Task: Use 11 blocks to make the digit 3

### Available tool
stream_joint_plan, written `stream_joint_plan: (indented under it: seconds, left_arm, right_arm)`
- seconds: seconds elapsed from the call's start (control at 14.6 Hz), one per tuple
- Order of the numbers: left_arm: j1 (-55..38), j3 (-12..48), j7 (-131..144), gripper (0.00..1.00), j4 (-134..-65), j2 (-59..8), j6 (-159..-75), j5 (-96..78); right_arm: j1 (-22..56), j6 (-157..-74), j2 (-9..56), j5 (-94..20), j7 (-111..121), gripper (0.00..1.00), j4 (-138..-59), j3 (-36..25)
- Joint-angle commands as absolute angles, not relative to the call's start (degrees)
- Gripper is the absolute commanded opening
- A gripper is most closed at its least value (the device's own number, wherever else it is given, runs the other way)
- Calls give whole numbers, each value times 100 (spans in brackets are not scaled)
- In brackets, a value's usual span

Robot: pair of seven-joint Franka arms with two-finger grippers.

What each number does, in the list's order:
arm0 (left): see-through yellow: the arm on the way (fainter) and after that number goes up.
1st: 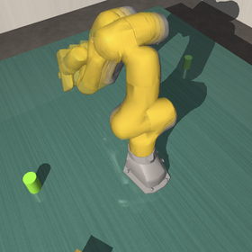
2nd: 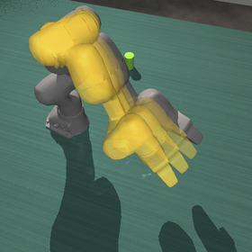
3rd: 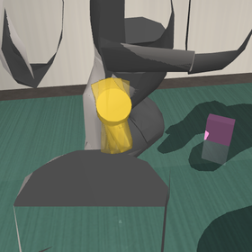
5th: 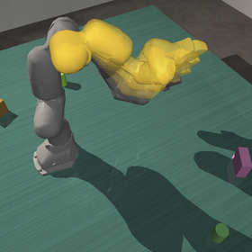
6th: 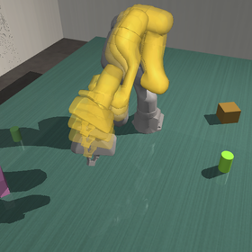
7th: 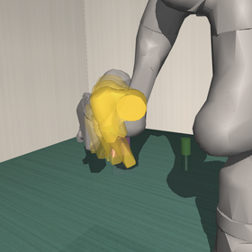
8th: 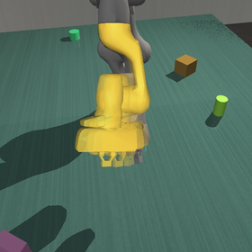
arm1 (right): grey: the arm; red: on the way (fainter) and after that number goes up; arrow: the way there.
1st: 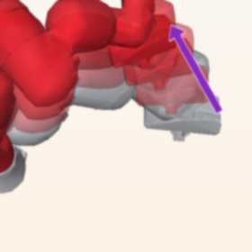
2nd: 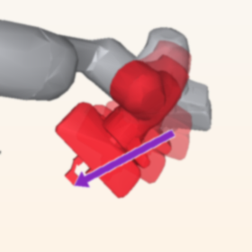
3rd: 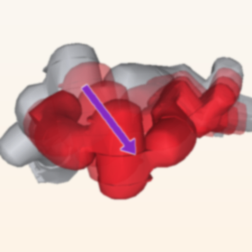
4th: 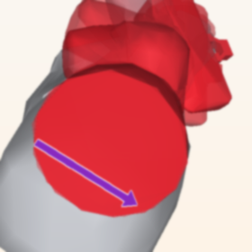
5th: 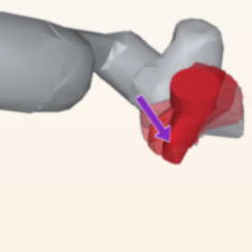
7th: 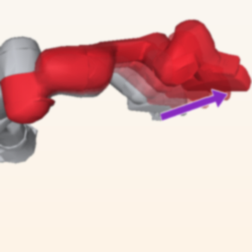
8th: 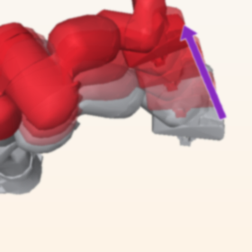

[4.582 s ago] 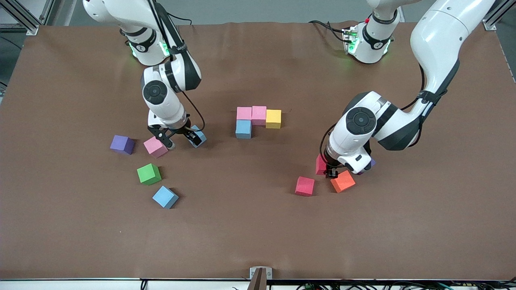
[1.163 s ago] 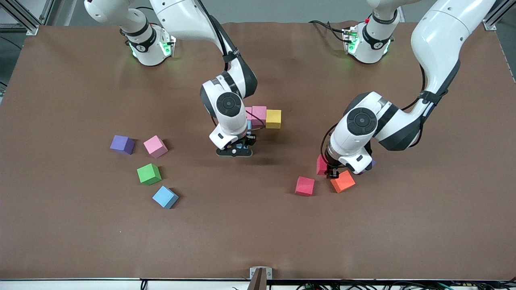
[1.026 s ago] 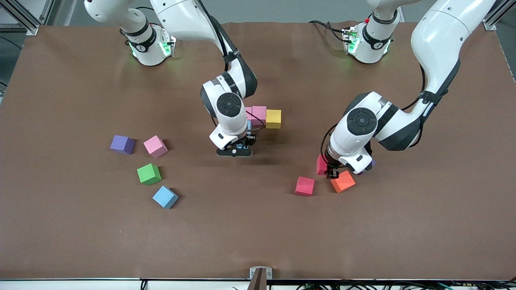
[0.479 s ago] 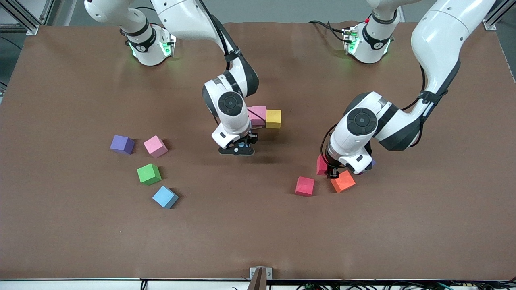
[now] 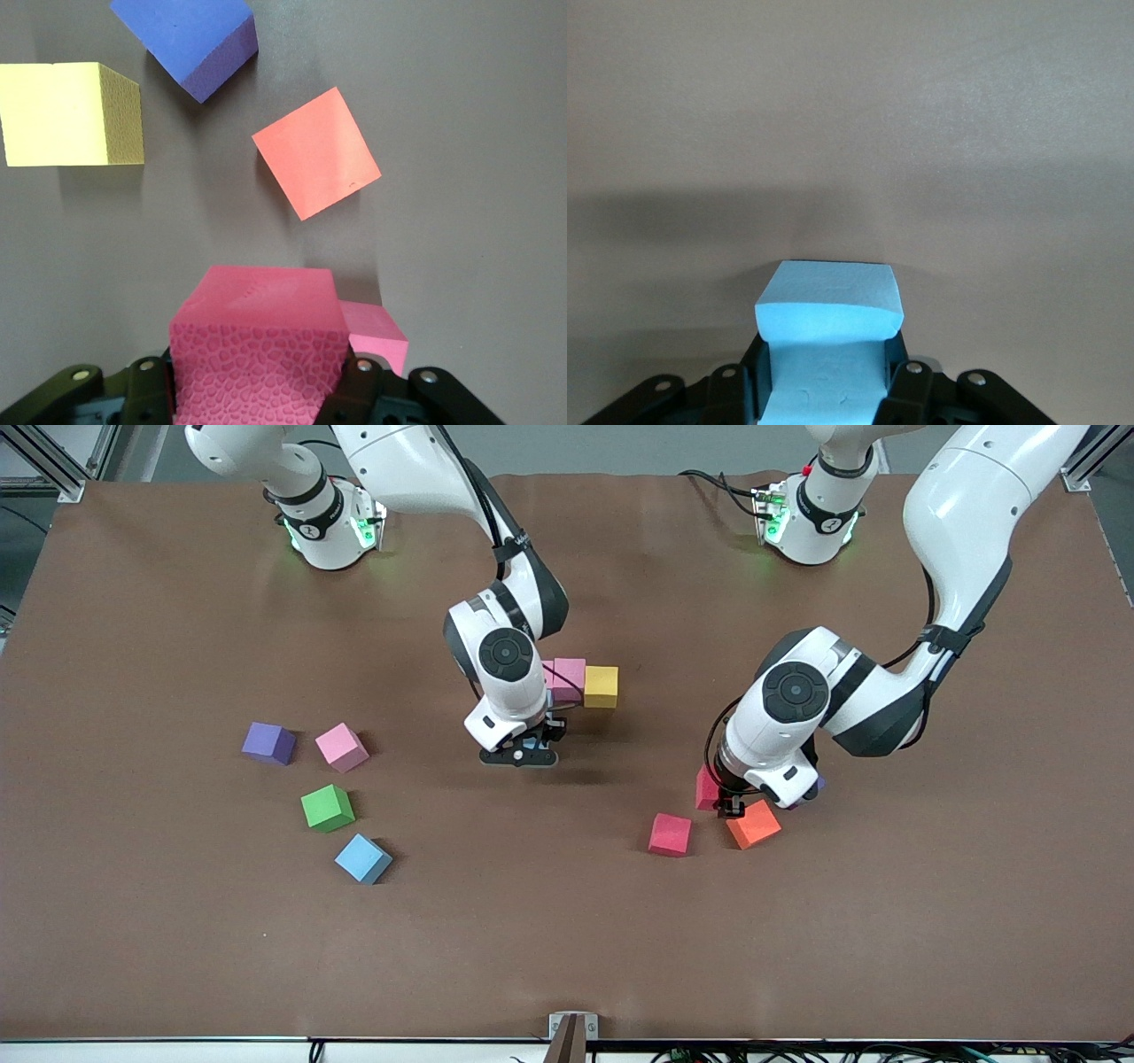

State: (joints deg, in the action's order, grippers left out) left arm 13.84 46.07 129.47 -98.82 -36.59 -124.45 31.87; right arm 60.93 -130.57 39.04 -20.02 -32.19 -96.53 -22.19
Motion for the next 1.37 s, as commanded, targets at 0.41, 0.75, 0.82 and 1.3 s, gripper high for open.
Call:
stream_joint_plan:
  seconds: [0.41,0.75,0.82,1.3]
  left_arm:
    - [1433,4641,12990,47,-9914,-3647,-12489,3270]
    - [1433,4641,12990,47,-9914,-3656,-12489,3278]
    - [1433,4641,12990,47,-9914,-3656,-12489,3278]
    - [1433,4641,12990,47,-9914,-3656,-12489,3278]
  right_arm:
    - [6179,-13166,3929,-2127,-3252,1,-9747,-2215]
    - [6214,-13254,3929,-2127,-3261,1,-9747,-2215]
    - [6214,-13263,3937,-2127,-3261,1,-9747,-2215]
    - [6196,-13210,3937,-2127,-3252,1,-9756,-2215]
